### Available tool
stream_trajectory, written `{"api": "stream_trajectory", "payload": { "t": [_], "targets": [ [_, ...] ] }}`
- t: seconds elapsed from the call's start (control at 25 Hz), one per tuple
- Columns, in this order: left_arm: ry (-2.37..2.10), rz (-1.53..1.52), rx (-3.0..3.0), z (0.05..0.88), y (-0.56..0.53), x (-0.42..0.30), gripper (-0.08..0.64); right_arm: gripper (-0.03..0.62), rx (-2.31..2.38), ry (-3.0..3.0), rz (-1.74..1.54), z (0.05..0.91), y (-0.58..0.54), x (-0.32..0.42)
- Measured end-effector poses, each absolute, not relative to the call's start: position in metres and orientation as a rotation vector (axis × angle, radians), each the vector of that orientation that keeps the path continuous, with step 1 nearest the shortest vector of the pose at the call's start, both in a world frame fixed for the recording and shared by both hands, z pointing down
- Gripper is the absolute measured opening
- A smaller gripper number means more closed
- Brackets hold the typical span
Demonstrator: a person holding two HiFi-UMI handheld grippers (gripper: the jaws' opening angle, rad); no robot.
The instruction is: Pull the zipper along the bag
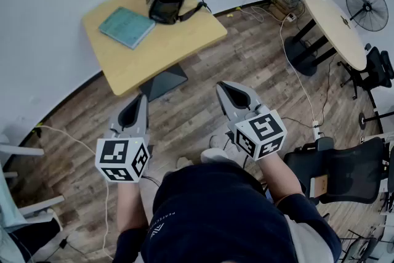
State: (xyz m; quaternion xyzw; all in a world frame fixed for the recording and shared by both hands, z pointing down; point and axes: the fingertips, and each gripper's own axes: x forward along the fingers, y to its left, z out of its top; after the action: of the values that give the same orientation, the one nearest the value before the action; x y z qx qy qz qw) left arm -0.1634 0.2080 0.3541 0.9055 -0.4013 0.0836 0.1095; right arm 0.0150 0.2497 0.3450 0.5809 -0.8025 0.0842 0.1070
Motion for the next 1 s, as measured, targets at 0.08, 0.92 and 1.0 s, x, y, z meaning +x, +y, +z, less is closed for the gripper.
{"api": "stream_trajectory", "payload": {
  "t": [0.08, 0.92, 1.0],
  "targets": [
    [-1.182, 0.25, 2.667, 0.353, 0.21, -0.167, 0.017, 0.0, 1.712, -2.361, 0.242, 0.344, 0.251, 0.011],
    [-1.25, 0.323, 2.656, 0.366, 0.185, -0.145, 0.018, 0.005, 1.612, -2.507, 0.243, 0.342, 0.215, 0.03],
    [-1.264, 0.339, 2.65, 0.368, 0.172, -0.136, 0.018, 0.005, 1.573, -2.522, 0.24, 0.343, 0.201, 0.037]
  ]
}}
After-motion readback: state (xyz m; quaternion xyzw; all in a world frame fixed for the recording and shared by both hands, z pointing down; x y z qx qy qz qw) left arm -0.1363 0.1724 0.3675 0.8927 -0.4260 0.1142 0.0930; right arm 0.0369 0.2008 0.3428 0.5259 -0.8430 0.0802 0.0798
